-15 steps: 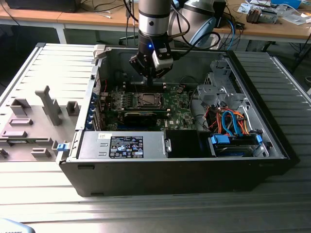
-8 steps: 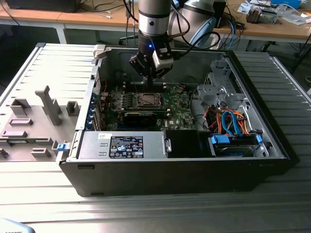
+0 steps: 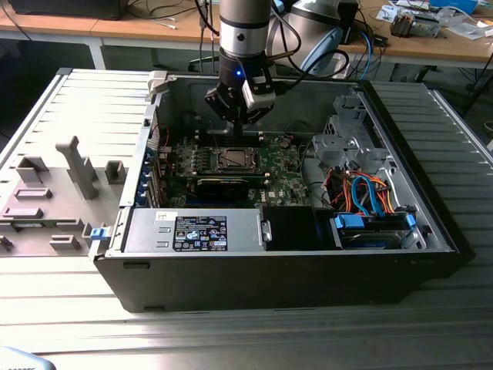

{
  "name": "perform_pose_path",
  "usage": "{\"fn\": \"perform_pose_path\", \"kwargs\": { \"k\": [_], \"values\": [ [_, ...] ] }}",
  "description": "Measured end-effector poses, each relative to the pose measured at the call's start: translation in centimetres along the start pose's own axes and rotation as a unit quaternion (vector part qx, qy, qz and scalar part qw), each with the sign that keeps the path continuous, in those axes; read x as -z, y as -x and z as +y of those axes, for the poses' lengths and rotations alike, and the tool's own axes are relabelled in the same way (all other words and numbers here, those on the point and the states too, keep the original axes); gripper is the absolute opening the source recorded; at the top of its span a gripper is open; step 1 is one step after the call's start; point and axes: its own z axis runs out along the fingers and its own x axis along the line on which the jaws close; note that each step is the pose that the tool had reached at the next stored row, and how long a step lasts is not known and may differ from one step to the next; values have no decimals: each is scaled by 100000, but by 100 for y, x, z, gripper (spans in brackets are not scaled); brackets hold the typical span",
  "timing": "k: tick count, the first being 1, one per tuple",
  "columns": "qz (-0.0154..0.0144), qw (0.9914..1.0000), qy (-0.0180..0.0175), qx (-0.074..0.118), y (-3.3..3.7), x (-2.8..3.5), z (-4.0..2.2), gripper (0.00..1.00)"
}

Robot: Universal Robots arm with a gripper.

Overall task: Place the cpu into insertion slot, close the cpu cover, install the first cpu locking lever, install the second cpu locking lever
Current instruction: 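Install the first cpu locking lever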

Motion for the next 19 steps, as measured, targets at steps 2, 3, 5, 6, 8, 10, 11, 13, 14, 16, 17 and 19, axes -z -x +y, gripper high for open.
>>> {"fn": "perform_pose_path", "kwargs": {
  "k": [2,3,5,6,8,10,11,13,14,16,17,19],
  "values": [
    [-3,100000,2,270,0,0,0,11],
    [-6,99999,6,336,0,0,0,11],
    [-7,99999,4,497,0,0,0,11],
    [-10,99998,6,563,0,0,0,11],
    [-9,99997,6,729,0,0,0,11],
    [-13,99995,8,976,0,0,0,11],
    [-16,99994,8,1071,0,0,0,11],
    [-20,99992,13,1275,0,0,0,11],
    [-21,99991,11,1360,0,0,0,11],
    [-22,99989,12,1507,0,0,0,11],
    [-22,99988,14,1566,0,0,0,11],
    [-27,99984,14,1782,0,0,0,11]
  ]
}}
